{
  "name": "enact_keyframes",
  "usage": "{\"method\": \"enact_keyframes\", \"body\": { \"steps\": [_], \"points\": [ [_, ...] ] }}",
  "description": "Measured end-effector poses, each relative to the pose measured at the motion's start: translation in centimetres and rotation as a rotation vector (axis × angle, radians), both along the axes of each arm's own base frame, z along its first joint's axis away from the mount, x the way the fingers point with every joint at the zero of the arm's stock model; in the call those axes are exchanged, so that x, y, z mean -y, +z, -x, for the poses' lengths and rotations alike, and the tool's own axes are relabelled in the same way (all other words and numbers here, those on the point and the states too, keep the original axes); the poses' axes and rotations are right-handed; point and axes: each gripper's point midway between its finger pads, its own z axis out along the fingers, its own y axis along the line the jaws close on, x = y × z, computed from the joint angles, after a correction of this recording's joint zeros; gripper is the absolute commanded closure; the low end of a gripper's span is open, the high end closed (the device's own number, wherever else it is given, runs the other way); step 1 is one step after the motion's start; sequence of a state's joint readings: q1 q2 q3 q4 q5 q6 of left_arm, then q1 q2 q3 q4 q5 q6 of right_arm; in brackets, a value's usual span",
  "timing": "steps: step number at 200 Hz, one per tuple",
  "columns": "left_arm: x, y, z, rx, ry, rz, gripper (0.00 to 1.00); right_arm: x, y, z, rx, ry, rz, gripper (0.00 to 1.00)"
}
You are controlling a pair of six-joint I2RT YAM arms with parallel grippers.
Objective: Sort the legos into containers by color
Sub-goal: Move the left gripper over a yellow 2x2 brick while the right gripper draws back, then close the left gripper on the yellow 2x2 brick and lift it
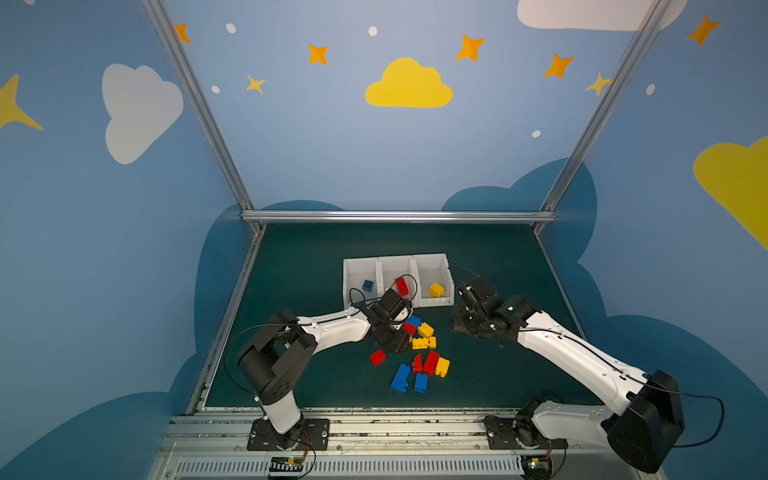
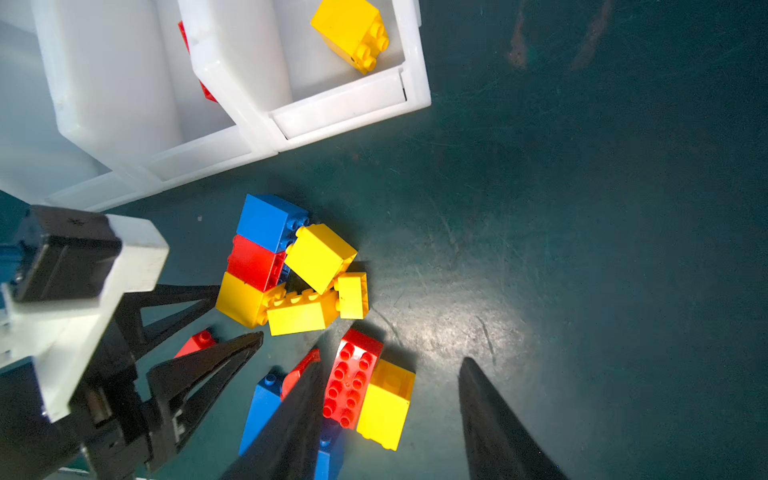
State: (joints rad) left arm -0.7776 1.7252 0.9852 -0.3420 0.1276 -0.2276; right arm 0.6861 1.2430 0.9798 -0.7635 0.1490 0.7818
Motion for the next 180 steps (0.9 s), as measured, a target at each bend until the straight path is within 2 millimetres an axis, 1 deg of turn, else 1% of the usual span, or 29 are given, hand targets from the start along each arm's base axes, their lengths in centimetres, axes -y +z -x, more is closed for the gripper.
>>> {"method": "enact_keyframes", "body": {
  "steps": [67,76,89,125,180],
  "points": [
    [1.0,-0.2,-0.6,0.005,-0.023,-0.004,0.38,0.1,0.0,-0.1,0.000,-0.005,0.000,0.47],
    [1.0,-0.3,-0.6,0.003,-0.026,-0.007,0.40,0.1,0.0,-0.1,-0.001,-0.006,-0.001,0.47],
    [1.1,-0.5,-0.7,0.001,-0.029,-0.011,0.45,0.1,0.0,-0.1,-0.001,-0.008,-0.002,0.47],
    [1.2,-0.6,-0.8,0.001,-0.030,-0.011,0.51,0.1,0.0,-0.1,-0.001,-0.009,-0.002,0.48],
    [1.3,-0.5,-0.8,0.008,-0.035,-0.006,0.54,0.1,-0.1,0.0,-0.004,-0.011,-0.001,0.48]
  ]
}}
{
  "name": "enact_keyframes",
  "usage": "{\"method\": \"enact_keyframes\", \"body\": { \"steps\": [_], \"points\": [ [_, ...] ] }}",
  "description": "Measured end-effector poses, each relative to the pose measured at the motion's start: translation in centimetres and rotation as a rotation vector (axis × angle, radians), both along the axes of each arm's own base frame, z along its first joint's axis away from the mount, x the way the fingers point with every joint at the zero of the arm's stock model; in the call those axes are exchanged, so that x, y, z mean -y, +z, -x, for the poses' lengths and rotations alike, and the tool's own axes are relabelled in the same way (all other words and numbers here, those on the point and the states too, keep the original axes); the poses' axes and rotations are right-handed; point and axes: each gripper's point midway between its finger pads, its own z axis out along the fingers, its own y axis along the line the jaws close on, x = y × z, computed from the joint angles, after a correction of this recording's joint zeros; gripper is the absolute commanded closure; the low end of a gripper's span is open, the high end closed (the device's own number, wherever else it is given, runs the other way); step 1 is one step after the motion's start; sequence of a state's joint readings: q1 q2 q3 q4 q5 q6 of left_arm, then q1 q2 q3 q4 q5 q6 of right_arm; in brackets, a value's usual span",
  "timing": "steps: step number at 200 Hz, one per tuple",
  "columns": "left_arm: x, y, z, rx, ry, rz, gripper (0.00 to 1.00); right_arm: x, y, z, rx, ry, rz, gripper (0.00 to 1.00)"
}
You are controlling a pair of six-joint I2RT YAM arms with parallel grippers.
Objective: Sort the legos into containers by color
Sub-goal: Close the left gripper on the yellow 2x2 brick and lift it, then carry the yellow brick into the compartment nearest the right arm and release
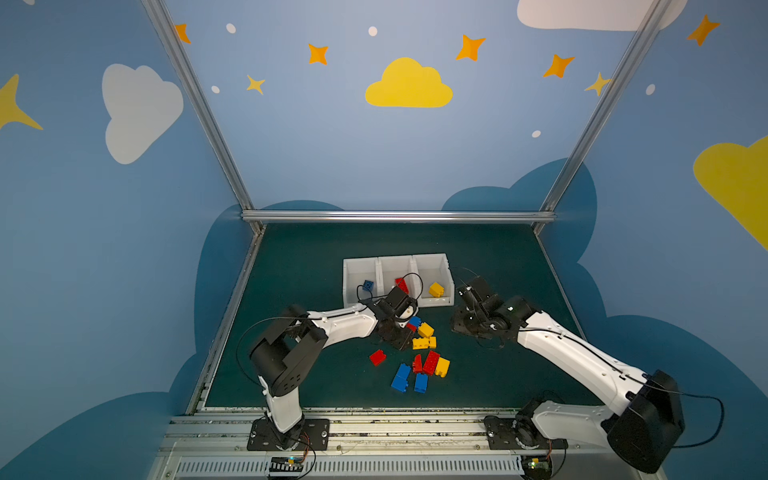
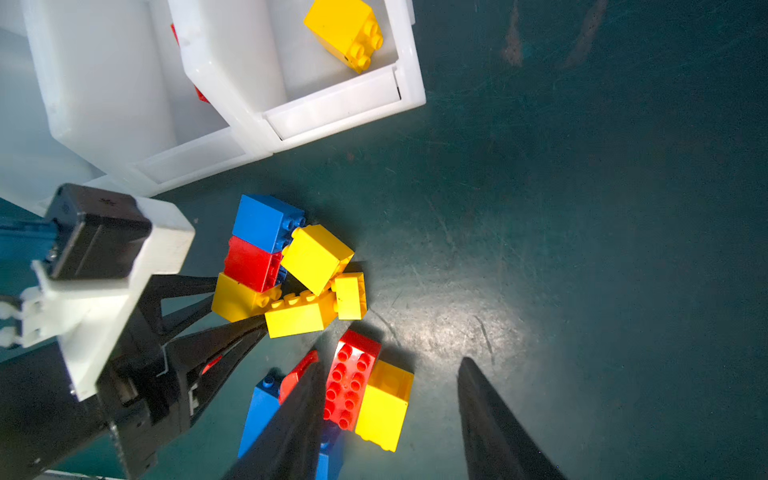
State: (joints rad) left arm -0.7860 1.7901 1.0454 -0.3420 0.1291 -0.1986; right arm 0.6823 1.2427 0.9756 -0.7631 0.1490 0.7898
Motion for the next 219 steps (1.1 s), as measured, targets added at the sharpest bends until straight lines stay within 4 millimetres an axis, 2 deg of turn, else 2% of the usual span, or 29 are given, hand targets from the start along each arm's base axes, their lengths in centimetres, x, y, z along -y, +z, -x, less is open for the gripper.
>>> {"method": "enact_keyframes", "body": {
  "steps": [22,48,63,82,112,131,145,164,181,219],
  "points": [
    [-0.5,0.1,0.7,-0.005,0.005,0.011,0.54,0.0,0.0,0.0,0.000,0.000,0.000,0.48],
    [-2.1,0.2,2.5,-0.032,0.019,0.000,0.54,0.1,0.1,0.0,0.007,0.003,-0.001,0.48],
    [-2.4,1.0,2.8,-0.032,0.024,0.004,0.54,0.3,0.3,0.0,0.017,0.005,0.006,0.48],
    [-1.8,2.5,2.2,-0.018,0.022,0.023,0.53,1.2,0.9,-0.2,0.047,-0.003,0.015,0.48],
    [1.3,6.8,-0.9,0.060,0.002,0.090,0.53,3.1,2.3,-0.1,0.121,-0.042,0.002,0.48],
    [4.1,9.5,-4.2,0.123,-0.013,0.120,0.53,4.5,2.6,0.4,0.177,-0.072,0.002,0.48],
    [5.8,10.6,-6.5,0.154,-0.021,0.131,0.53,5.6,2.5,0.9,0.209,-0.087,0.007,0.48],
    [7.6,10.8,-9.5,0.173,-0.025,0.130,0.53,6.8,2.9,1.3,0.250,-0.104,0.005,0.48],
    [8.7,10.1,-11.9,0.174,-0.021,0.116,0.53,7.6,3.7,1.3,0.286,-0.122,-0.003,0.47],
    [9.9,8.0,-15.4,0.152,-0.007,0.083,0.52,8.5,4.0,1.2,0.300,-0.134,0.014,0.47]
  ]
}}
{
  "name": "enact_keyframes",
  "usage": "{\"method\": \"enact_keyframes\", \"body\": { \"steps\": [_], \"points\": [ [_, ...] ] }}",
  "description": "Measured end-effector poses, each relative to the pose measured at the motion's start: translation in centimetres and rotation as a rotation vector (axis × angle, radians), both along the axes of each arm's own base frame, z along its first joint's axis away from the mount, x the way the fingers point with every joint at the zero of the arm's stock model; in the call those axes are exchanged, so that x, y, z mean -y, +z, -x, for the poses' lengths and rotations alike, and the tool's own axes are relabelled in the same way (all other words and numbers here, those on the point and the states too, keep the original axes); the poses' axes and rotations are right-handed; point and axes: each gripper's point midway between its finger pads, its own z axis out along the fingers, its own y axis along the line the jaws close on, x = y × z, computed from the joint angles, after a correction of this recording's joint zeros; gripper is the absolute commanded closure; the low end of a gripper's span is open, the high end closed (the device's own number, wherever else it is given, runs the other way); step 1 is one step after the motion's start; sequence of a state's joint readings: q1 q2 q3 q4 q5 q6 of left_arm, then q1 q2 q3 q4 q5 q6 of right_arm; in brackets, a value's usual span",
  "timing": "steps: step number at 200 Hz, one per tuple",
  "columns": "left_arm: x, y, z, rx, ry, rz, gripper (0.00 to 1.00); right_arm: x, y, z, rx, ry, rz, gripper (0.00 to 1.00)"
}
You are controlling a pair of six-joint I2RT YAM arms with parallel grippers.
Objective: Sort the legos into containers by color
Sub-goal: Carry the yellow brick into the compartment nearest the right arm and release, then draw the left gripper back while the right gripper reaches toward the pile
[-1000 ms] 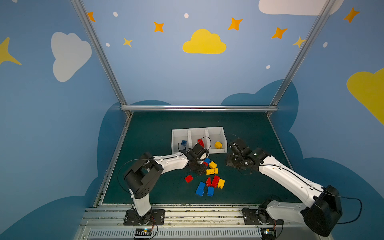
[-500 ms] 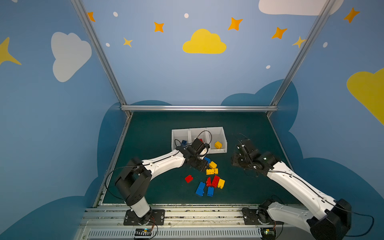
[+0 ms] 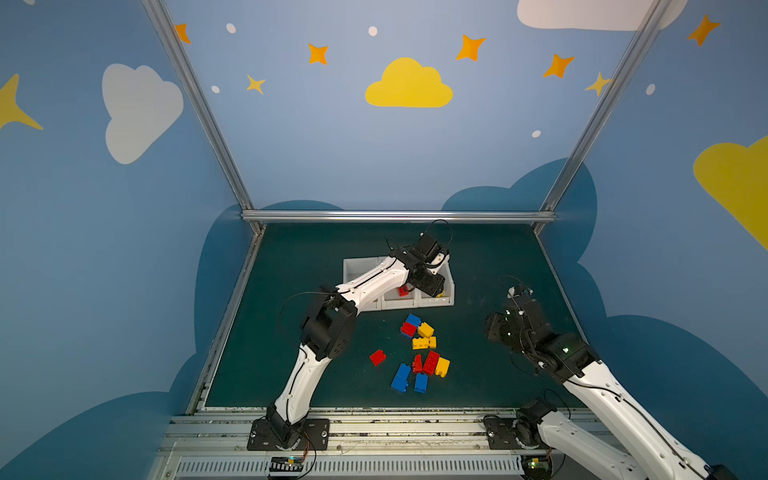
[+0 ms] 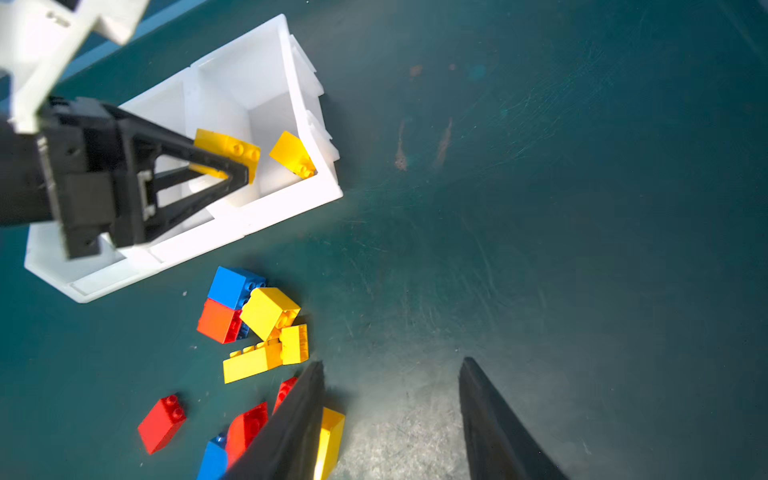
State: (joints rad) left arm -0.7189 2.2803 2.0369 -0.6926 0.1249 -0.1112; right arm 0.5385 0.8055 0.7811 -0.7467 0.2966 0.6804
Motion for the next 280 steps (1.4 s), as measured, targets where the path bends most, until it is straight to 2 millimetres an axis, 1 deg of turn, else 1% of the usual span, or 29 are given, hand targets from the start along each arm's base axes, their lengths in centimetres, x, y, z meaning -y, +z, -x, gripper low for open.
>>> {"method": "enact_keyframes", "body": {
  "steps": [23,52,97,120,161,186,200,212,226,250,269,280],
  "points": [
    [0.2,-0.7,-1.5,-0.010,0.013,-0.011,0.52,0.4,-0.3,-0.2,-0.010,-0.008,0.008,0.47],
    [-0.1,-0.7,-2.6,-0.011,0.029,-0.006,0.50,0.7,-0.6,-0.4,-0.026,-0.011,0.012,0.47],
    [-0.3,0.2,-3.6,-0.006,0.052,0.023,0.36,1.0,-0.9,-0.5,-0.042,-0.016,0.005,0.46],
    [-0.3,0.5,-3.8,-0.004,0.057,0.033,0.35,1.1,-0.9,-0.6,-0.044,-0.019,0.004,0.46],
    [-0.1,0.5,-3.5,-0.012,0.047,0.046,0.34,1.0,-0.9,-0.5,-0.049,-0.013,-0.005,0.47],
    [-0.8,0.0,-2.3,-0.033,0.043,0.036,0.34,1.0,-0.8,-0.3,-0.048,-0.013,-0.014,0.47],
    [-1.5,0.3,-1.3,-0.039,0.041,0.037,0.34,1.1,-0.6,-0.1,-0.042,-0.017,-0.024,0.47],
    [-2.2,1.0,-0.3,-0.037,0.041,0.047,0.34,1.1,-0.5,0.1,-0.040,-0.019,-0.030,0.47],
    [-3.2,2.3,0.9,-0.021,0.041,0.066,0.33,1.1,-0.5,0.3,-0.047,-0.016,-0.034,0.48],
    [-5.4,4.7,3.5,0.023,0.050,0.107,0.33,0.7,-0.9,0.4,-0.070,0.000,-0.041,0.48],
    [-7.3,5.6,5.2,0.045,0.075,0.133,0.33,0.0,-1.6,0.5,-0.108,0.031,-0.048,0.48],
    [-8.7,5.5,6.1,0.046,0.100,0.141,0.33,-0.4,-2.2,0.5,-0.137,0.051,-0.052,0.48]
  ]
}}
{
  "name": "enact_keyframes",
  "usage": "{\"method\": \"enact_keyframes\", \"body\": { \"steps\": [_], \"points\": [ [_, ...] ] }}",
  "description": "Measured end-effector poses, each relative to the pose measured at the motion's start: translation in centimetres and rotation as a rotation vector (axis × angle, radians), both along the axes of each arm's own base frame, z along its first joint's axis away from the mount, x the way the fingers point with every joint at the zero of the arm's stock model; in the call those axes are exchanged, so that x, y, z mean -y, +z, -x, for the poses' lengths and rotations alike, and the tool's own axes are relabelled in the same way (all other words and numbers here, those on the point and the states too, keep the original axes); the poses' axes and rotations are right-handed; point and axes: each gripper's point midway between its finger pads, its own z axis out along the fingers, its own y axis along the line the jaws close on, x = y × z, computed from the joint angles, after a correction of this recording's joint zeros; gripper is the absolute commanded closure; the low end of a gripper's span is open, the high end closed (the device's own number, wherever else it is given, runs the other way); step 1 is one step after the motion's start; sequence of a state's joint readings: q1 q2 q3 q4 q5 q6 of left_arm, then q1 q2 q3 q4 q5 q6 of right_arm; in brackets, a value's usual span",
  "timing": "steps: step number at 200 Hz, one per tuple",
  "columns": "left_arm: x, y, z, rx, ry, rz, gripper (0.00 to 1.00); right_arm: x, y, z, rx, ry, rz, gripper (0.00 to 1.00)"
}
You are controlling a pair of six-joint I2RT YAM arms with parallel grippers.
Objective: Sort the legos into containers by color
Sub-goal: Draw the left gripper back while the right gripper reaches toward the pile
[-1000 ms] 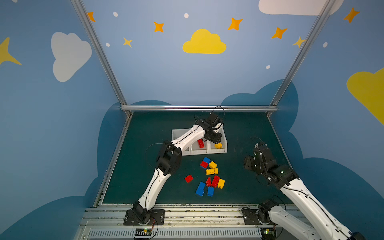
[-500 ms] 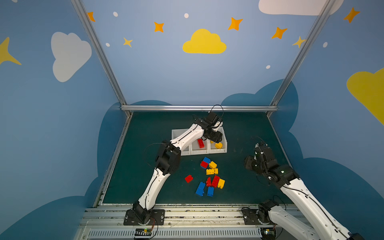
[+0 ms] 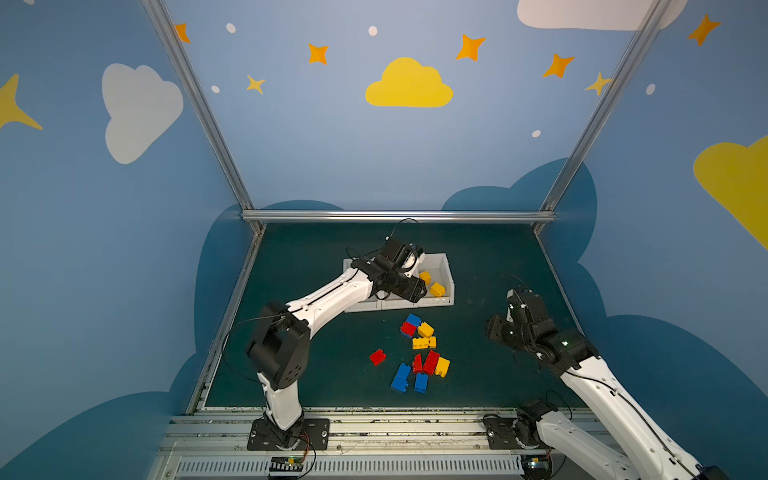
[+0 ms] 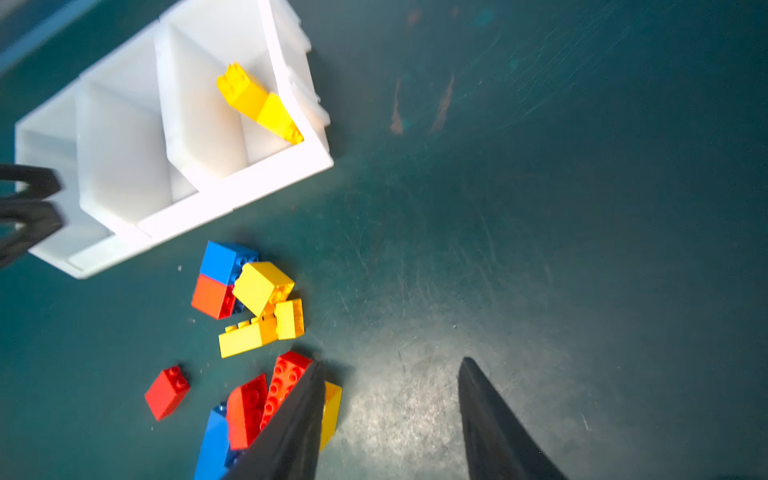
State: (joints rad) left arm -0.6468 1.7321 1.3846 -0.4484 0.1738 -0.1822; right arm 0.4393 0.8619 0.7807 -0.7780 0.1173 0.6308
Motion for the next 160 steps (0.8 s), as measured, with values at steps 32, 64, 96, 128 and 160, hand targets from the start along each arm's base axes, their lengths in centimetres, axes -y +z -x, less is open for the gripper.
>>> {"method": "enact_keyframes", "body": {
  "steps": [32,64,96,128,160],
  "points": [
    [-3.7,-1.6,2.1,-0.026,0.081,-0.004,0.33,-1.3,-1.3,0.1,-0.074,0.041,-0.022,0.48],
    [-6.5,-2.6,3.8,-0.038,0.159,-0.027,0.32,-2.5,-2.2,0.0,-0.116,0.075,-0.033,0.49],
    [-9.1,-3.1,4.2,-0.031,0.242,-0.031,0.32,-4.4,-3.2,0.1,-0.152,0.124,-0.032,0.49],
    [-11.8,-4.1,4.1,-0.046,0.334,-0.035,0.32,-7.6,-4.2,0.3,-0.199,0.202,-0.016,0.50],
    [-13.5,-4.3,4.9,-0.044,0.391,-0.031,0.31,-11.9,-5.0,0.9,-0.269,0.289,-0.004,0.50]
  ]
}}
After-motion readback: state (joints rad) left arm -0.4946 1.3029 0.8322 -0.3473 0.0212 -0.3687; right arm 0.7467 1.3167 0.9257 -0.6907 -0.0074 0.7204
